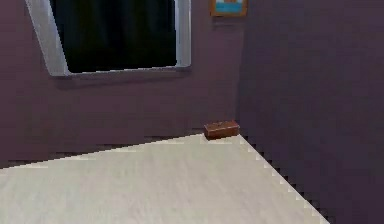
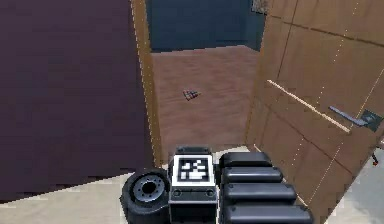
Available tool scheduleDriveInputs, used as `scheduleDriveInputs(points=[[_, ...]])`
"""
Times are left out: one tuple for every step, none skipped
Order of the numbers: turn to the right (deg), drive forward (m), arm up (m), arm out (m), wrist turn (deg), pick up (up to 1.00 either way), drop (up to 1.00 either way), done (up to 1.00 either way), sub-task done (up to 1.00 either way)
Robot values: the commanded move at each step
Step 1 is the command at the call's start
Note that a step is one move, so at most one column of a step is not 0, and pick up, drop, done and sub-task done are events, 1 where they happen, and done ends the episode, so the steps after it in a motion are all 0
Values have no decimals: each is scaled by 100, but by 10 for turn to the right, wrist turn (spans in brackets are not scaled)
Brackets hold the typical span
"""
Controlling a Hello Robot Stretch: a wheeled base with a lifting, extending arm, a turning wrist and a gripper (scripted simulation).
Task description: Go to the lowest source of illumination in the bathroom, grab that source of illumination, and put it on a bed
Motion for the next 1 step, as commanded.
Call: scheduleDriveInputs(points=[[-270,0,0,0,0,0,0,0,0]])
